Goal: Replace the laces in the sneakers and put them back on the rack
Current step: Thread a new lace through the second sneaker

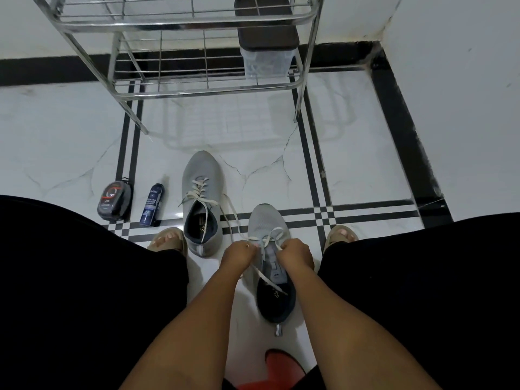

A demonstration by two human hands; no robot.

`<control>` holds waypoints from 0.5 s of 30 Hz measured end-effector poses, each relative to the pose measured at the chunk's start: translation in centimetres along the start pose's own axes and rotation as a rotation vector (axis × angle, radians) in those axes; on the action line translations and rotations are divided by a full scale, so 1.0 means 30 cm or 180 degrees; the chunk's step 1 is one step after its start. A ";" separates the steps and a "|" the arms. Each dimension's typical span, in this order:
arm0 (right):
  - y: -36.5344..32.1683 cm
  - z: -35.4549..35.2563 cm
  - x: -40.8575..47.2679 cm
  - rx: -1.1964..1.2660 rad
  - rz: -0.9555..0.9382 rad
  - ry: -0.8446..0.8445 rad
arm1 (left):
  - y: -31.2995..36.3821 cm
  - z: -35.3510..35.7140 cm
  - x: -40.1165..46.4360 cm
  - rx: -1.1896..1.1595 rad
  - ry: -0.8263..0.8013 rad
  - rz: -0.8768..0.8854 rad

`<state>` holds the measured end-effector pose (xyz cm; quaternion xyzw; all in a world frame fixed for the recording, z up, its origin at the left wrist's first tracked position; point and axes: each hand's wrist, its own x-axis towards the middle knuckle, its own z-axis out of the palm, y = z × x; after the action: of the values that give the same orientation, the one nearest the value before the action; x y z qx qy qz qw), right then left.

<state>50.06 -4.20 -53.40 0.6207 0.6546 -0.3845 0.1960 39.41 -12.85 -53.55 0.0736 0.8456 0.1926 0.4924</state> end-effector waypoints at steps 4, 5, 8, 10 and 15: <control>0.004 -0.015 0.008 0.0152 0.0052 -0.0033 | -0.055 -0.058 -0.003 -0.1046 0.0848 -0.0631; 0.003 -0.017 0.007 0.0152 0.0050 -0.0032 | -0.083 -0.067 -0.022 -0.0694 0.0867 -0.0754; 0.001 -0.012 0.000 0.0150 0.0069 -0.0074 | -0.149 -0.042 -0.044 0.0984 0.0593 -0.0655; 0.000 -0.008 -0.004 0.0125 0.0064 -0.0099 | -0.150 -0.027 -0.055 0.1596 0.0455 -0.0562; -0.004 -0.005 0.000 0.0040 0.0036 -0.0155 | -0.105 -0.012 -0.050 0.2217 0.0725 0.0085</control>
<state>49.96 -4.08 -53.29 0.6160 0.6437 -0.4025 0.2101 40.06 -16.29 -53.43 0.2259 0.9088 -0.0935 0.3380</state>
